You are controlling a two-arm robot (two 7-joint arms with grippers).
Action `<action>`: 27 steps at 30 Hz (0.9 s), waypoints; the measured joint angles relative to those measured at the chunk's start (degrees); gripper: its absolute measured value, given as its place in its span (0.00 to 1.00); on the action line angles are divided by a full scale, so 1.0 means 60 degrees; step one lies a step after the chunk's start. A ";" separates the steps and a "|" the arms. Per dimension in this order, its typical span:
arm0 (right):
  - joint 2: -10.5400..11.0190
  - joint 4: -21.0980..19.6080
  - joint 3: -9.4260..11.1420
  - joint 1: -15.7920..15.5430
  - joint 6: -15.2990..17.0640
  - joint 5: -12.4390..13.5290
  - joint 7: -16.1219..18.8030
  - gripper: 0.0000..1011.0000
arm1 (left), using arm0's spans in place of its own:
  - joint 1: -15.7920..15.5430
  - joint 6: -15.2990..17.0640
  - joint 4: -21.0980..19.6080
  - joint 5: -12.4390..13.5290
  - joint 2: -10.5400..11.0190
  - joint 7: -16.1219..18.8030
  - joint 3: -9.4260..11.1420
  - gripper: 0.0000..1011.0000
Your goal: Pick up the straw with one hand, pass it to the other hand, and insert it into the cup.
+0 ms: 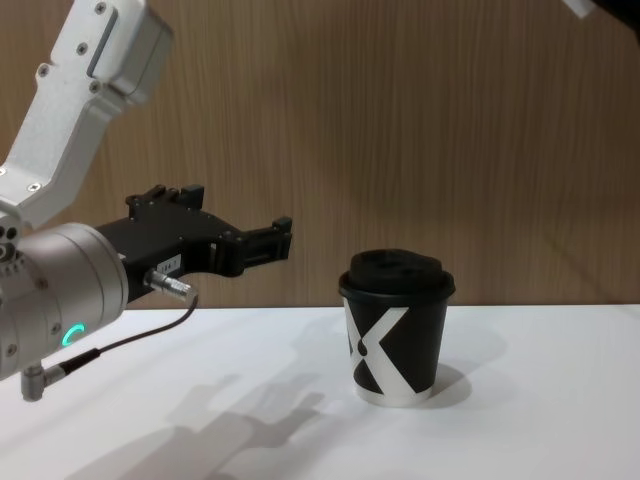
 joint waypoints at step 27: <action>-0.0047 0.0055 -0.0154 0.0191 -0.0074 0.0143 0.0218 0.00 | 0.0504 0.0487 -0.0825 -0.2236 0.0539 -0.1843 -0.1087 0.99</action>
